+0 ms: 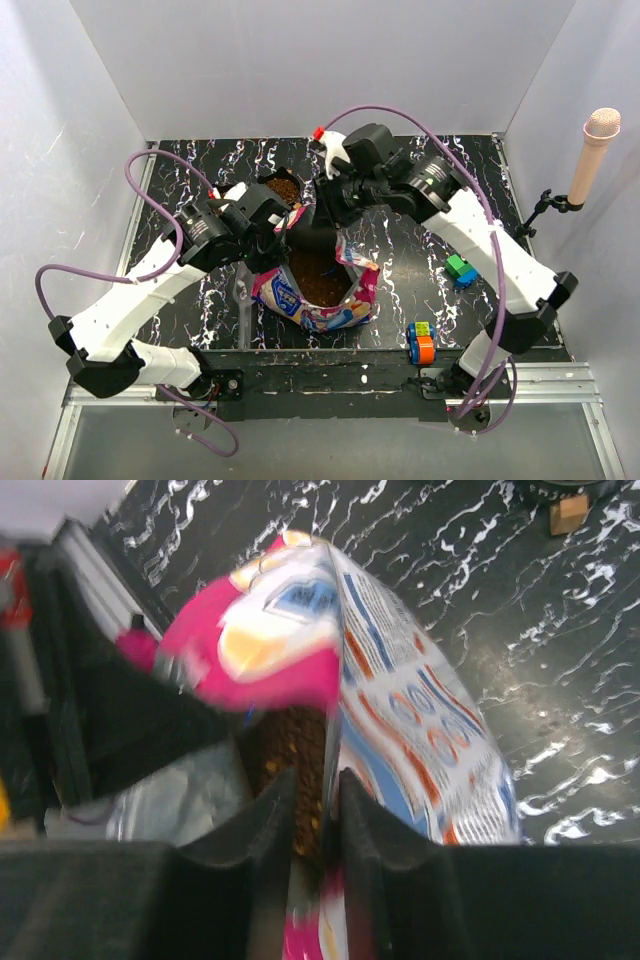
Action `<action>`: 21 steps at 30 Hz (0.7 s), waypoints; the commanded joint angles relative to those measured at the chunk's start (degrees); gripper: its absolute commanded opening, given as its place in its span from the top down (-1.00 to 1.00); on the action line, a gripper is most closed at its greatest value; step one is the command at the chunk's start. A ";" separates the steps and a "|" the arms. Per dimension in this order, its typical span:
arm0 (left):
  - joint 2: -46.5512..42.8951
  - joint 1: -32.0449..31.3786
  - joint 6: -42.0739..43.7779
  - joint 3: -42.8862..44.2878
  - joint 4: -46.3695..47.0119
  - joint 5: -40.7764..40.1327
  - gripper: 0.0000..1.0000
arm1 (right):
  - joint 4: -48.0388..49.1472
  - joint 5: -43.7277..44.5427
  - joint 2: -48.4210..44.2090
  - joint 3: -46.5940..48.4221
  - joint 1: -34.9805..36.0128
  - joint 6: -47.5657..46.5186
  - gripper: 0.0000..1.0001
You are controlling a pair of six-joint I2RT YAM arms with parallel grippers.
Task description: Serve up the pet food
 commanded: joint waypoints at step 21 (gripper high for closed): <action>-0.36 -0.19 -4.47 2.70 8.58 -1.66 1.00 | 24.59 3.58 -40.87 -42.91 0.50 -19.45 -0.60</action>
